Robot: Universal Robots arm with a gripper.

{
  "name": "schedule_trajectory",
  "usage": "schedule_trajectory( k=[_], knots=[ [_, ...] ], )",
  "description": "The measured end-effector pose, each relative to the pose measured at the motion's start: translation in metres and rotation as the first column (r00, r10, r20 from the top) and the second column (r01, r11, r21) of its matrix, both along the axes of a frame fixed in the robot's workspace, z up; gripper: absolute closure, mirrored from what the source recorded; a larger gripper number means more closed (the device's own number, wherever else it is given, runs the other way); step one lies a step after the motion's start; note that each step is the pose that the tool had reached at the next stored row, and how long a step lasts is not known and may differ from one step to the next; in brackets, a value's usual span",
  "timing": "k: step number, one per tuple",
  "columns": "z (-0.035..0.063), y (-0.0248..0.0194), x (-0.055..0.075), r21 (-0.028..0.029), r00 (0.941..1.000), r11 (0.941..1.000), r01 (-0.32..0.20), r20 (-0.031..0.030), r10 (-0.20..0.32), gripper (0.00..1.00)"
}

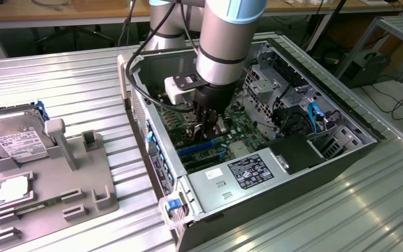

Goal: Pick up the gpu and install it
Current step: 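Insert the gpu into the slot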

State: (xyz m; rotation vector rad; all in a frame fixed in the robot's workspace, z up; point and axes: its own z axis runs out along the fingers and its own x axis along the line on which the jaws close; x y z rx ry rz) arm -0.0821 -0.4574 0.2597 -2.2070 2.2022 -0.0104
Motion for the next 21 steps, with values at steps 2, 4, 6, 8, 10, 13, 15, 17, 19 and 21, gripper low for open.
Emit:
schedule_trajectory(
  k=[2,4,6,8,10,13,15,17,19,21],
  knots=[
    [-0.0023,0.0,-0.001,0.0001,1.0,1.0,0.0,0.0,0.0,0.72],
    [-0.0062,0.0,-0.002,0.0,1.0,1.0,0.0,0.0,0.0,0.72],
    [-0.0086,0.0,-0.002,0.0,1.0,1.0,0.0,0.0,0.0,0.72],
    [-0.0112,0.0,-0.002,0.0001,1.0,1.0,0.0,0.0,0.0,0.72],
    [-0.0139,0.0,-0.003,0.0003,1.0,1.0,0.0,0.0,0.0,0.72],
    [-0.0179,0.0,-0.003,0.0007,1.0,1.0,0.0,-0.0001,0.0,0.72],
    [-0.0211,0.0,-0.003,0.001,1.0,1.0,0.0,0.0,0.0,0.72],
    [-0.0226,0.0,-0.003,0.001,1.0,1.0,0.0,0.0,0.0,0.72],
    [-0.0225,0.0,-0.003,0.0009,1.0,1.0,0.0,-0.0001,0.0,0.72],
    [-0.0226,0.0,-0.003,0.0011,1.0,1.0,0.0,0.0,0.0,0.72]
  ],
)
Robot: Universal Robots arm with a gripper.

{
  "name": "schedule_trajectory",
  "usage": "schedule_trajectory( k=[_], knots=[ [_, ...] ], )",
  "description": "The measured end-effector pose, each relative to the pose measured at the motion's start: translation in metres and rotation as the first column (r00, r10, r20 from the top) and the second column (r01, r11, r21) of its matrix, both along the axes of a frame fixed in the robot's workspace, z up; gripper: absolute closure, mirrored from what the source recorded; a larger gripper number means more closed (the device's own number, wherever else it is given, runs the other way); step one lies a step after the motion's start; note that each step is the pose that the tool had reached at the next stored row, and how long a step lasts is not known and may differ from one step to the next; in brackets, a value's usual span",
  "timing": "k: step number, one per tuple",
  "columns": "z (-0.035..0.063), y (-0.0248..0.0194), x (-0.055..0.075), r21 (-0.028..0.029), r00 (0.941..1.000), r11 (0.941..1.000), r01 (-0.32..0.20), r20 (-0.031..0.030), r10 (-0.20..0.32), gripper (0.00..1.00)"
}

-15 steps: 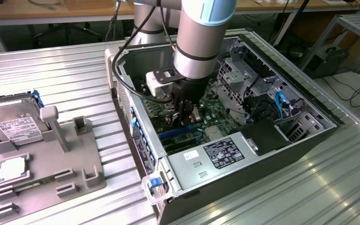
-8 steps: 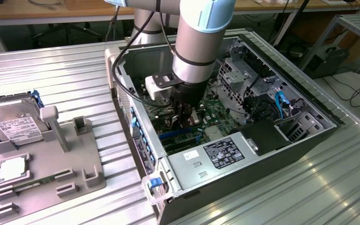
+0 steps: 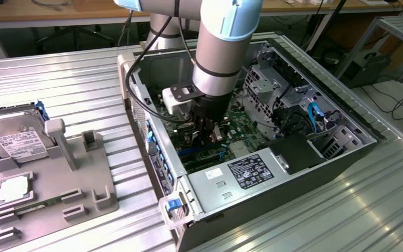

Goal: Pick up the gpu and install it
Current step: 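Insert the gpu into the slot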

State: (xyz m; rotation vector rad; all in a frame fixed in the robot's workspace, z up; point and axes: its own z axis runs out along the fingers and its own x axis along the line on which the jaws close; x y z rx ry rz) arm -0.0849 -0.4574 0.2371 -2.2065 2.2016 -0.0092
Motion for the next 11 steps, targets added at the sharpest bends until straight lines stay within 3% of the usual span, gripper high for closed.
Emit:
schedule_trajectory(
  k=[7,11],
  knots=[
    [-0.0004,0.0,0.0,0.0002,1.0,1.0,0.0,0.0001,0.0,0.72],
    [-0.0071,0.0,0.0,0.0001,1.0,1.0,0.0,0.0,0.0,0.72]
  ],
)
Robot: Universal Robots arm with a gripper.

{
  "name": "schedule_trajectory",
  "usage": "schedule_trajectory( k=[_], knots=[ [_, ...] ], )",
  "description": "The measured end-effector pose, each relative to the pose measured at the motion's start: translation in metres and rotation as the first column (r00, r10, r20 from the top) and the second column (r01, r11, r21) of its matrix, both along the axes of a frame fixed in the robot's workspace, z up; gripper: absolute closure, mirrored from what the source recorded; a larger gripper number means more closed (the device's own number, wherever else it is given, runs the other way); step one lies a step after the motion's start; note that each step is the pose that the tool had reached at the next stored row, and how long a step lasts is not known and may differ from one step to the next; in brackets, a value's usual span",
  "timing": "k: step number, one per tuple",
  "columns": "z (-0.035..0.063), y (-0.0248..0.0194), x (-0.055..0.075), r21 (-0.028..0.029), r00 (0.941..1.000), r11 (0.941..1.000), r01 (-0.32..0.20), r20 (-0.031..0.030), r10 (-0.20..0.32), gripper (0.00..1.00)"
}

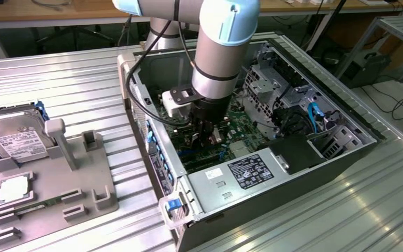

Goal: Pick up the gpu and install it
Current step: 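Insert the gpu into the slot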

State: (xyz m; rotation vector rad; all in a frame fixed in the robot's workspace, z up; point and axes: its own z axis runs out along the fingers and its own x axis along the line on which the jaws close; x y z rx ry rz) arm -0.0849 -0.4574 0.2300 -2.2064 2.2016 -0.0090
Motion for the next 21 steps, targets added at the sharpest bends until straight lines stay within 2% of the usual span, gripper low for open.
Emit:
schedule_trajectory(
  k=[4,12,13,15,16,21],
  knots=[
    [-0.0067,-0.0002,0.0,-0.0009,1.0,1.0,0.0,-0.0005,0.0,0.72],
    [-0.0072,0.0,0.0,0.0002,1.0,1.0,0.0,0.0002,0.0,0.72],
    [-0.0081,0.0004,0.0,0.003,1.0,1.0,0.0,0.0019,0.0,0.72],
    [-0.0078,0.0001,0.0,0.0014,1.0,1.0,0.0,0.0017,0.0,0.71],
    [-0.0064,-0.0001,0.0,-0.0007,1.0,1.0,0.0,0.0008,0.0,0.65],
    [0.0104,0.0,0.0,0.0003,1.0,1.0,0.0,0.0054,0.0,0.65]
  ],
)
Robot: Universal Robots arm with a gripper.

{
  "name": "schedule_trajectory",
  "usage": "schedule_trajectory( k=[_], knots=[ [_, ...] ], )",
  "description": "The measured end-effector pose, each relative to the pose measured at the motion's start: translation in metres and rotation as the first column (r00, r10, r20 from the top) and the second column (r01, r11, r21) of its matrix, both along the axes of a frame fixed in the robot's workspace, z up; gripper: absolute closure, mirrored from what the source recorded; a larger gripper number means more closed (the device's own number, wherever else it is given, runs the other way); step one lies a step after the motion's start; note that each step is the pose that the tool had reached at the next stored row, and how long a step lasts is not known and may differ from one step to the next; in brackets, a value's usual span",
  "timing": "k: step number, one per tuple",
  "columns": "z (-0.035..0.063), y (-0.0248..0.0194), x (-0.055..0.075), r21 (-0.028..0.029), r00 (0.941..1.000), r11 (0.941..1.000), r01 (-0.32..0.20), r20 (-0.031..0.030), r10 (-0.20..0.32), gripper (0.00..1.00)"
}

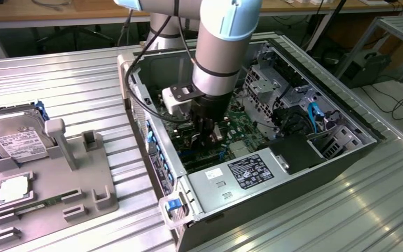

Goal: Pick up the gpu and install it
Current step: 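Insert the gpu into the slot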

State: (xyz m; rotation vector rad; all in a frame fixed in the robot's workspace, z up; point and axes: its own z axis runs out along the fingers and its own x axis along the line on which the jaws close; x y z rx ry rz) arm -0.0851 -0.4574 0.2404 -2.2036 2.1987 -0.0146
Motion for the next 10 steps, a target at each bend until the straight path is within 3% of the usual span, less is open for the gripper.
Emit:
schedule_trajectory(
  k=[7,10],
  knots=[
    [0.0295,0.0,0.0,-0.0001,1.0,1.0,0.0,0.0063,0.0,0.65],
    [0.0351,0.0014,0.0,-0.0066,1.0,1.0,0.0,0.0095,0.0,0.65]
  ],
)
